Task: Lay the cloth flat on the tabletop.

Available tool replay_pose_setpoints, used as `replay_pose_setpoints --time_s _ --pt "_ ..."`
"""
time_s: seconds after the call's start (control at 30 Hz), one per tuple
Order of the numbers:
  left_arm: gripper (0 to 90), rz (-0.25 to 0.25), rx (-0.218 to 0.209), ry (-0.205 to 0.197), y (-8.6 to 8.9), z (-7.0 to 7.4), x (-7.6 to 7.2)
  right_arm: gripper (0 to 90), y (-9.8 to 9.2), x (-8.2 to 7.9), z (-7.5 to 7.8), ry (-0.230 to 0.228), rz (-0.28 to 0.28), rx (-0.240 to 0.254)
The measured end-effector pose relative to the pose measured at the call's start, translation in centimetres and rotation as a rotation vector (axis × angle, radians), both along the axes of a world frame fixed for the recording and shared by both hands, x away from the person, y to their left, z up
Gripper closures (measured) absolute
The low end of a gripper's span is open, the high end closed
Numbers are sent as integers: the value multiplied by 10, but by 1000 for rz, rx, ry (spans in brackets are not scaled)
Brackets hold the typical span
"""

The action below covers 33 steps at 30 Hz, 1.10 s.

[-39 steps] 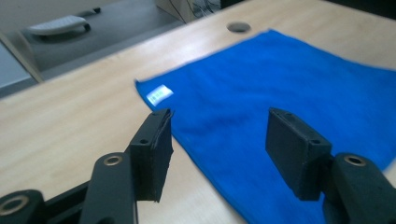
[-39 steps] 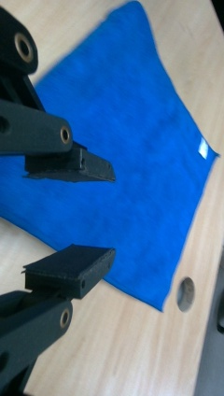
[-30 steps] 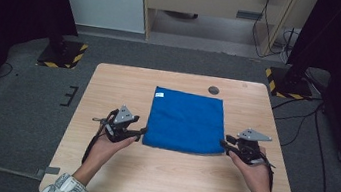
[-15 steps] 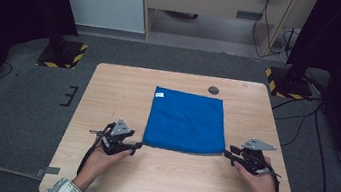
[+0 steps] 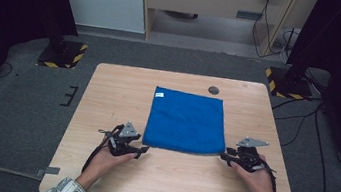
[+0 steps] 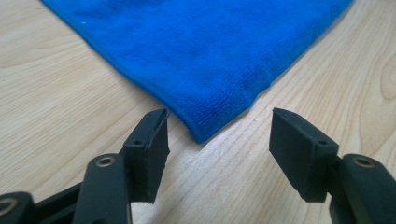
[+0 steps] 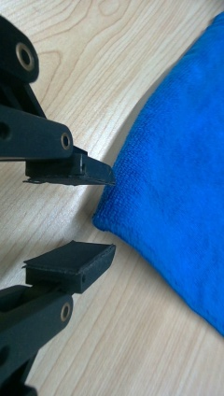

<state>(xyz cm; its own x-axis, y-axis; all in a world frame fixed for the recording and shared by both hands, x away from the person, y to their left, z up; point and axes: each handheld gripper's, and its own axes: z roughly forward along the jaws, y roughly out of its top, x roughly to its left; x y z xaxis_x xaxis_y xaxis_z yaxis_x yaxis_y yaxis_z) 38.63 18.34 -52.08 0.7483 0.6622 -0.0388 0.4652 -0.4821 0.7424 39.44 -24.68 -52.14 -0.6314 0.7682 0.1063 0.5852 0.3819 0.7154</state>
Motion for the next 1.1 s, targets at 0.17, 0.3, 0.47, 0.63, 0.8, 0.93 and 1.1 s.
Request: replay_pose_setpoints --time_s 0.17,0.3,0.47,0.63,0.8,0.93,1.1 --pt "476 -23 3 8 -3 0 1 715 6 2 1 -17 20 -6" --pt "544 -25 5 -2 -6 2 2 807 9 3 6 -49 27 4" --pt "604 -14 25 -2 -9 0 6 858 15 7 9 -56 31 22" --pt "626 14 6 -16 -6 4 6 866 24 17 12 -49 15 55" --pt "601 22 12 -16 -5 5 4 814 31 35 6 -34 -9 52" --pt "583 20 26 -21 -6 5 3 761 36 45 1 -21 -7 72" --pt "539 35 38 -18 -4 3 2 606 41 44 1 -30 3 38"
